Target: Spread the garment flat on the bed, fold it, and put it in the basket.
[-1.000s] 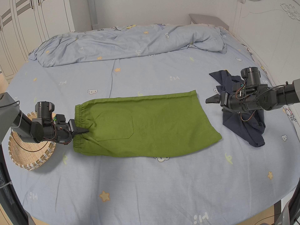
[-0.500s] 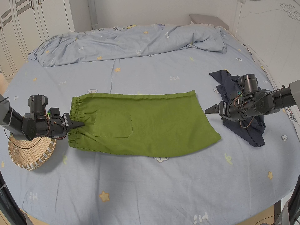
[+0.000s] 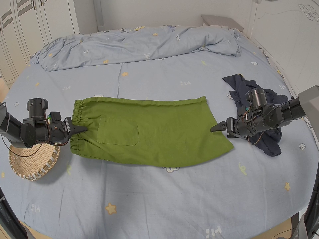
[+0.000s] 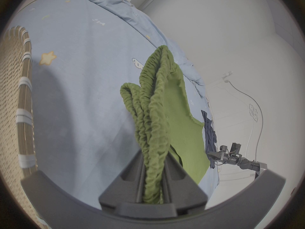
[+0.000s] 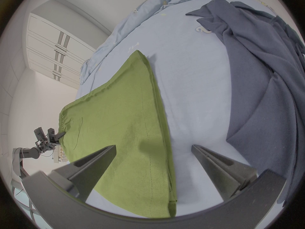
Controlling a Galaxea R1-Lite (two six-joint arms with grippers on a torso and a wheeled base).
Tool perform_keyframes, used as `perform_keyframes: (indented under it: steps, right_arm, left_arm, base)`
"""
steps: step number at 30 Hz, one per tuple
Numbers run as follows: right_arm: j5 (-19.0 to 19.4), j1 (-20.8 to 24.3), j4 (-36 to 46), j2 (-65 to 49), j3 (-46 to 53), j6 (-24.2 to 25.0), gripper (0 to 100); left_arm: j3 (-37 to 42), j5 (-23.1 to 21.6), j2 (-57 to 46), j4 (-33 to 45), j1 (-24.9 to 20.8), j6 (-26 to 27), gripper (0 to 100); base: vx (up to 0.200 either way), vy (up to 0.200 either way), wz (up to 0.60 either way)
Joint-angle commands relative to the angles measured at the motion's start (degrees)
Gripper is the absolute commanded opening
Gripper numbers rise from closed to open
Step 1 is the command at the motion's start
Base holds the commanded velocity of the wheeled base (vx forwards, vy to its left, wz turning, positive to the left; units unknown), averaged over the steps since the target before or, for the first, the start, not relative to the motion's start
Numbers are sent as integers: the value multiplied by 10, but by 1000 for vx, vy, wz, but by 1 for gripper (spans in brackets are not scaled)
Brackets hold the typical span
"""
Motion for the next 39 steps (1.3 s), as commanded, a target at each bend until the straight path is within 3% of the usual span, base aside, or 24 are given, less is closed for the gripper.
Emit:
perform_keyframes:
  steps: [1, 5, 9, 23, 24, 39]
  right_arm:
    - [4, 2, 2, 4, 1, 1, 100]
    - [9, 3, 4, 4, 2, 1, 100]
    - [62, 8, 18, 3, 9, 1, 100]
    - [66, 9, 30, 4, 6, -2, 100]
    - [66, 7, 30, 4, 5, -3, 0]
    - [65, -5, 28, 0, 4, -5, 0]
  left_arm:
    - [0, 0, -1, -1, 0, 0, 0]
    - [0, 0, 0, -1, -1, 0, 0]
    - [0, 0, 2, -1, -3, 0, 0]
    - [0, 0, 2, -1, -3, 0, 0]
    - [0, 0, 2, -1, -3, 0, 0]
    - [0, 0, 6, -1, -2, 0, 0]
  base:
    - [0, 0, 0]
    - [0, 0, 0]
    - [0, 0, 0]
    - [0, 0, 0]
    - [0, 0, 0]
    - [0, 0, 0]
